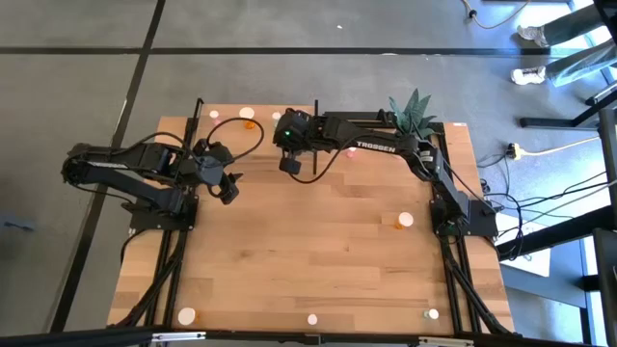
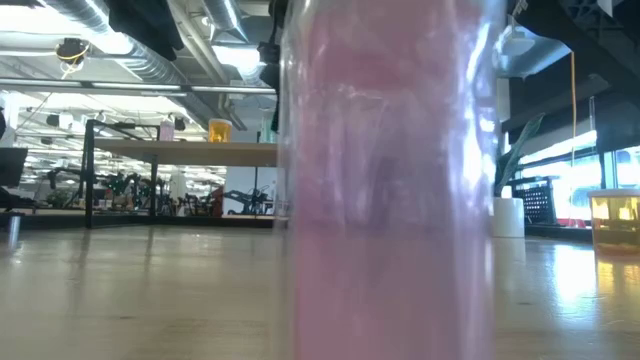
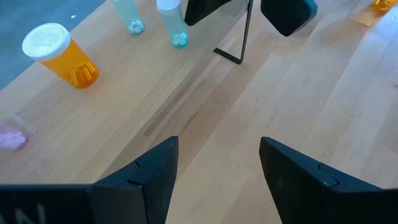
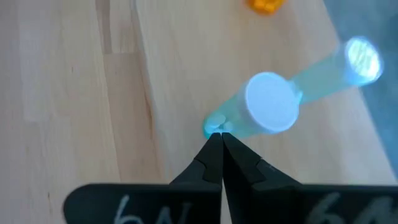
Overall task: Pick and place medicine bottles onto shelf by color
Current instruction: Put the left blue pill bottle on the shelf aligned with the other blue pill bottle
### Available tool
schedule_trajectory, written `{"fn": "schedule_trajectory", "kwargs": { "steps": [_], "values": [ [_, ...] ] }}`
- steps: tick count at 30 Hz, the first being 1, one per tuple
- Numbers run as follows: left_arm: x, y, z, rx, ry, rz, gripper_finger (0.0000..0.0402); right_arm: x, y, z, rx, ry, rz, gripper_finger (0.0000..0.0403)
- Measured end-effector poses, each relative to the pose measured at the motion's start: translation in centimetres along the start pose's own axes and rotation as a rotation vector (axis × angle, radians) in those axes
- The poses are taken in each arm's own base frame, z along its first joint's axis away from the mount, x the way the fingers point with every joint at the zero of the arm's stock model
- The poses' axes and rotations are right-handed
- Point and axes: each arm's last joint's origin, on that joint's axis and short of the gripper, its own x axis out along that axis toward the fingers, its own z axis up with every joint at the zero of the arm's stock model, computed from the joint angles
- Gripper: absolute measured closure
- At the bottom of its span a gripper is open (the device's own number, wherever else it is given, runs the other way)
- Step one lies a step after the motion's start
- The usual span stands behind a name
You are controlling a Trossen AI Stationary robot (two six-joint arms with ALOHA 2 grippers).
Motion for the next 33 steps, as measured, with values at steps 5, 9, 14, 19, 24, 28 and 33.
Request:
{"fn": "schedule_trajectory", "kwargs": {
  "steps": [5,9,14,19,24,28,33],
  "values": [
    [0.0,0.0,0.0,0.000,0.000,0.000,0.0184,0.0,-0.2,0.3,-0.013,-0.028,-0.005,0.0400],
    [0.0,0.0,0.0,0.000,0.000,0.000,0.0184,0.0,-0.2,0.2,-0.014,-0.026,-0.006,0.0399],
    [0.0,0.0,0.0,0.000,0.000,0.000,0.0184,0.0,-0.2,-0.1,-0.014,0.012,0.003,0.0399],
    [0.0,0.0,0.0,0.000,0.000,0.000,0.0184,0.0,-0.1,-0.2,-0.016,0.018,0.006,0.0399],
    [0.0,0.0,0.0,0.000,0.000,0.000,0.0184,0.1,-0.4,0.2,-0.006,-0.030,-0.005,0.0399],
    [0.0,0.0,0.0,0.000,0.000,0.000,0.0184,0.2,-0.8,0.4,0.003,-0.052,0.008,0.0399],
    [0.0,0.0,0.0,0.000,0.000,0.000,0.0184,0.2,-1.2,0.6,-0.010,-0.080,-0.003,0.0399]
  ]
}}
